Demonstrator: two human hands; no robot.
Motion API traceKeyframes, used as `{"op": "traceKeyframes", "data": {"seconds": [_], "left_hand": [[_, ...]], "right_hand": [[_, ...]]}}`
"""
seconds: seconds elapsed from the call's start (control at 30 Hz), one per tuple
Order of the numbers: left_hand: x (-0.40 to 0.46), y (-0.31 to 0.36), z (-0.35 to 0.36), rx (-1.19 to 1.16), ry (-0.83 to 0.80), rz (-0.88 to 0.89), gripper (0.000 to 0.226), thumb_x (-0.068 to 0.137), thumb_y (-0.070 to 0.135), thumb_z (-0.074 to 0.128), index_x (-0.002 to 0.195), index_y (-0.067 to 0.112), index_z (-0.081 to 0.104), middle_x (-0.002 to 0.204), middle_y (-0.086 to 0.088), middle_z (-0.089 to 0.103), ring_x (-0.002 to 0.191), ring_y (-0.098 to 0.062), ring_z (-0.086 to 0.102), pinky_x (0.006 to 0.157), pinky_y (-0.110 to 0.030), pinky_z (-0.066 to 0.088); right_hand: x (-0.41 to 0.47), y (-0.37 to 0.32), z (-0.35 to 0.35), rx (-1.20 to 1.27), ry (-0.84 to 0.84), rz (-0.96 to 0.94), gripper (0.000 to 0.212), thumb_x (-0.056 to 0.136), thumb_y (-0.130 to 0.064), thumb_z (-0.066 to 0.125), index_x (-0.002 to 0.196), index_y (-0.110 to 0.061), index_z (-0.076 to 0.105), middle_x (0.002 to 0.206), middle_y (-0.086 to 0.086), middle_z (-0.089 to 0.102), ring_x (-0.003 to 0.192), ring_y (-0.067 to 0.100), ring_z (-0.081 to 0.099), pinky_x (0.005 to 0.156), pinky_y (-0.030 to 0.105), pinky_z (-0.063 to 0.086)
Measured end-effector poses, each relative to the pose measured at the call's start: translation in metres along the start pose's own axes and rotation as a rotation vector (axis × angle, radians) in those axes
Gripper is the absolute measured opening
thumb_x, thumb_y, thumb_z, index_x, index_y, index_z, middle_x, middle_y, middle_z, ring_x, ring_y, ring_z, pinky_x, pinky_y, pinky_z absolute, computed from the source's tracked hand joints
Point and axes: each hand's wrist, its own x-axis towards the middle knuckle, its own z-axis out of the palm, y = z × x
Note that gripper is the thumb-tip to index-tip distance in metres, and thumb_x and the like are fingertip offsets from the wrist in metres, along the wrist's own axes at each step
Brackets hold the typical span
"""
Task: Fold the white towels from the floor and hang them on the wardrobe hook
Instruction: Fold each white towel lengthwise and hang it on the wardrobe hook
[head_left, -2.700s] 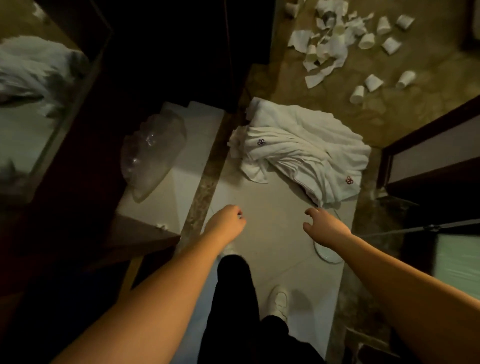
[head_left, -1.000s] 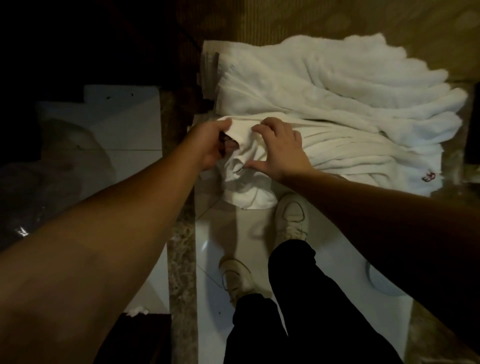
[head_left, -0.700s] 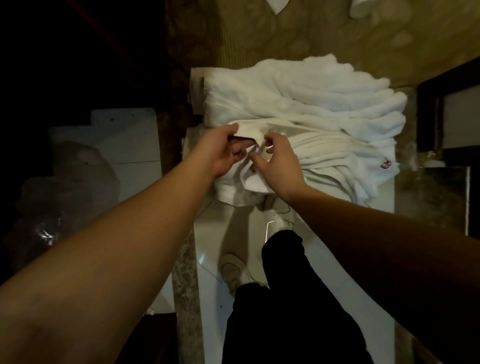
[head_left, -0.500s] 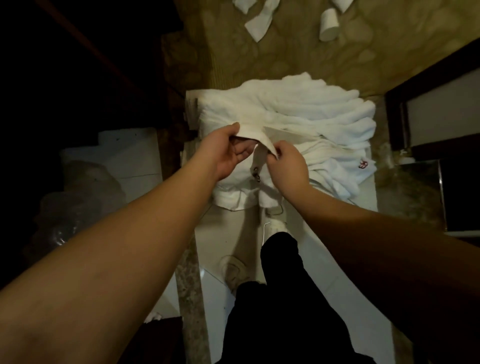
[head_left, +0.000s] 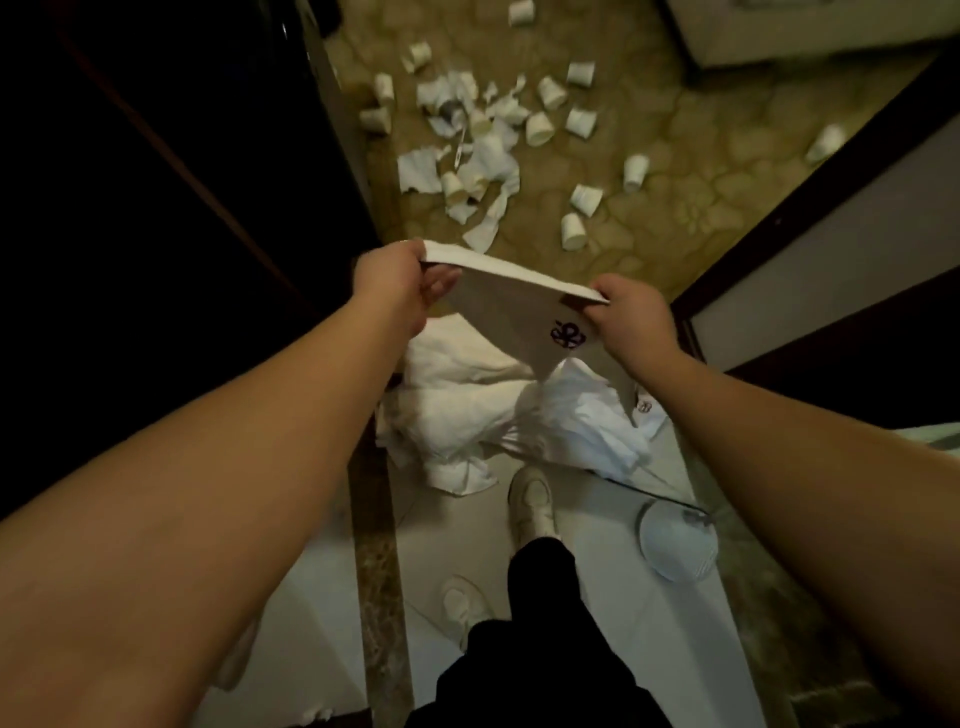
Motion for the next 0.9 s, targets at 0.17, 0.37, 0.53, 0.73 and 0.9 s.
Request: {"op": "traceKeyframes", "data": {"seconds": [0.17, 0.37, 0.53, 0.73, 0.9], "left_hand": [[-0.078, 0.076, 0.01, 0.115, -0.017, 0.236, 0.045, 0.098, -0.002, 0.049, 0.143, 0.005, 0.048, 0.094, -0.016, 0.062, 0.059, -0.018, 0.069, 0.049, -0.026, 0.057], [-0.181, 0.14, 0.009, 0.222, -0.135, 0.456, 0.01, 0.098, 0.0, 0.055, 0.099, 0.003, 0.064, 0.098, -0.017, 0.07, 0.072, -0.019, 0.075, 0.062, -0.03, 0.062], [-0.265, 0.165, -0.009, 0.352, -0.174, 0.697, 0.02, 0.091, -0.011, 0.059, 0.096, 0.008, 0.064, 0.096, -0.012, 0.07, 0.083, -0.017, 0.074, 0.076, -0.027, 0.062], [-0.349, 0.16, -0.033, 0.345, 0.071, 0.886, 0.012, 0.097, 0.008, 0.061, 0.088, 0.014, 0.066, 0.088, -0.009, 0.074, 0.077, -0.014, 0.076, 0.068, -0.024, 0.061], [-0.42, 0.149, -0.064, 0.338, 0.235, 0.908, 0.015, 0.097, 0.01, 0.06, 0.085, 0.017, 0.065, 0.08, -0.009, 0.074, 0.064, -0.015, 0.073, 0.058, -0.024, 0.057]], "right_hand": [[-0.018, -0.056, -0.1, 0.031, 0.001, -0.148, 0.019, 0.097, -0.028, 0.067, 0.083, -0.016, 0.062, 0.072, 0.003, 0.054, 0.079, 0.024, 0.052, 0.059, 0.034, 0.02], [-0.048, -0.097, -0.195, 0.112, 0.014, -0.213, 0.032, 0.094, -0.042, 0.069, 0.08, -0.013, 0.069, 0.071, 0.006, 0.059, 0.066, 0.016, 0.051, 0.051, 0.024, 0.033], [-0.078, -0.088, -0.236, 0.055, -0.003, -0.247, 0.011, 0.097, -0.033, 0.065, 0.089, -0.025, 0.065, 0.082, -0.005, 0.061, 0.079, 0.017, 0.055, 0.059, 0.03, 0.039], [-0.128, -0.064, -0.249, 0.124, 0.05, -0.217, 0.014, 0.099, -0.023, 0.057, 0.088, -0.026, 0.065, 0.084, -0.001, 0.062, 0.068, 0.011, 0.052, 0.06, 0.031, 0.04], [-0.16, -0.069, -0.27, 0.319, 0.054, -0.2, 0.017, 0.096, -0.034, 0.061, 0.082, -0.025, 0.066, 0.075, -0.005, 0.062, 0.068, 0.014, 0.055, 0.054, 0.028, 0.035]]}}
